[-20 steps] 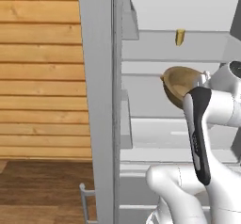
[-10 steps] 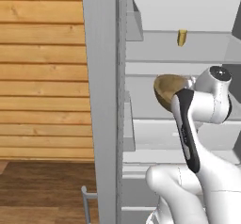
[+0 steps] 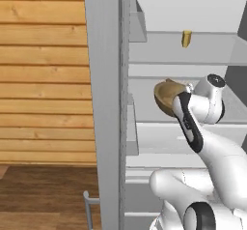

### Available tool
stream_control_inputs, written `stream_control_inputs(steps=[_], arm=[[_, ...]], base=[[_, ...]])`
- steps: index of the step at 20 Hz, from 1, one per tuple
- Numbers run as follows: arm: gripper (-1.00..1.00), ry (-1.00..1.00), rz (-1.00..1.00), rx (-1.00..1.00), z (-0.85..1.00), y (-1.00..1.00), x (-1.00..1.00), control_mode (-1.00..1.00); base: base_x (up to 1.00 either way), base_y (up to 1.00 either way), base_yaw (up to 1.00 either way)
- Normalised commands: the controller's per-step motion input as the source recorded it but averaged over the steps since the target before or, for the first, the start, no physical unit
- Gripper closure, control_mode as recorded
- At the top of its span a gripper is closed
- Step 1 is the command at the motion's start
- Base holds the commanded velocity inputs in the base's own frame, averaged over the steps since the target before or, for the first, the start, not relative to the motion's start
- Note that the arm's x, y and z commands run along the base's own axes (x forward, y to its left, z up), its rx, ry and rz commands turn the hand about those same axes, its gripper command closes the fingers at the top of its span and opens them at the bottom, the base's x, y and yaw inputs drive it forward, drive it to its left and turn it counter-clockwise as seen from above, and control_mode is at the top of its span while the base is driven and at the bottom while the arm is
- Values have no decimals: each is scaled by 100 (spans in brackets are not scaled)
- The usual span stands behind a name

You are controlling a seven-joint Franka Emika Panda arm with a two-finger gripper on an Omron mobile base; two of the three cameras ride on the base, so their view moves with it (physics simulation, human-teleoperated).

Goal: Pick the chicken drumstick and bell pepper from their plates and place them in the bowl. Then put the bowl in the fridge.

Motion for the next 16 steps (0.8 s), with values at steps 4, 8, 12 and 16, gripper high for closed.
stream_control_inputs(steps=[4, 8, 12, 16], arm=[[100, 0, 0, -13, -49, 0, 70, -100], [100, 1, 1, -2, -32, -1, 30, -100], [-100, 0, 0, -1, -19, 0, 3, -100], [-100, -17, 0, 0, 0, 0, -25, -100]], base=[[0, 0, 0], [0, 0, 0], [0, 0, 0], [0, 0, 0]])
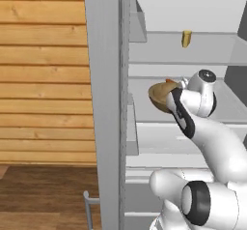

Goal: Pick the chicken drumstick and bell pepper from their plates and place them in the bowl. Then put the bowl in the fridge.

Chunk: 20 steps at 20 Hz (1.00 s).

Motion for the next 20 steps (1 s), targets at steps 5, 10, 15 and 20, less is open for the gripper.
stream_control_inputs(steps=[5, 10, 15, 20], arm=[[-100, -33, 0, 3, 27, -5, -51, -100], [-100, -25, 0, 0, 74, -1, -86, -100], [-100, -1, 4, 0, 100, -4, -100, -100], [-100, 0, 7, 0, 83, 1, -100, -100]], base=[[0, 0, 0], [0, 0, 0], [0, 0, 0], [0, 0, 0]])
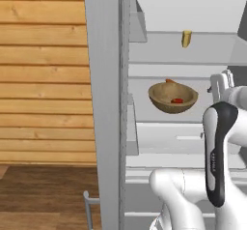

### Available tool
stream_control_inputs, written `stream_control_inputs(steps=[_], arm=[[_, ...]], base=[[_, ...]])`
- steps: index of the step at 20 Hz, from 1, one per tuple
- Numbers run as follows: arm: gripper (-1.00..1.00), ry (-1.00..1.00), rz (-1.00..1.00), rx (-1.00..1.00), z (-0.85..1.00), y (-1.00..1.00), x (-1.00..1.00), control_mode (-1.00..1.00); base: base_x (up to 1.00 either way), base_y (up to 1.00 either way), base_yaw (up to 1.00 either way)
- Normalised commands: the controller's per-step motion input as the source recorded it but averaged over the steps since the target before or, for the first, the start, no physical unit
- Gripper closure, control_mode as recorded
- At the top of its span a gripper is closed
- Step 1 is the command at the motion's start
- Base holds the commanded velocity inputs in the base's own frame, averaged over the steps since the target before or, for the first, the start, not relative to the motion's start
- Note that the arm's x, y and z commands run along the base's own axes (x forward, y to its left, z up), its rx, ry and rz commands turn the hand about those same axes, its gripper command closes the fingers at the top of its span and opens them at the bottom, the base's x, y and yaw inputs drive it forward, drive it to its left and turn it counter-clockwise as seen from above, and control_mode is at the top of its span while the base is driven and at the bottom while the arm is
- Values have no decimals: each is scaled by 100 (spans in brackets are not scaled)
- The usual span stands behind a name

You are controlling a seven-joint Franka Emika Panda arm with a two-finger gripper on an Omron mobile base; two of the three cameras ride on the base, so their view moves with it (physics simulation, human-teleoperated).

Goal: Pick the chicken drumstick and bell pepper from their plates and place them in the bowl. Then put the bowl in the fridge.

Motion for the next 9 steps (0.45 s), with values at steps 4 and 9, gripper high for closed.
stream_control_inputs(steps=[4, 9], arm=[[-100, 0, 16, 0, 51, 13, -97, -100], [-100, -7, 12, -4, 21, 27, -39, -100]], base=[[0, 0, 0], [0, 0, 0]])
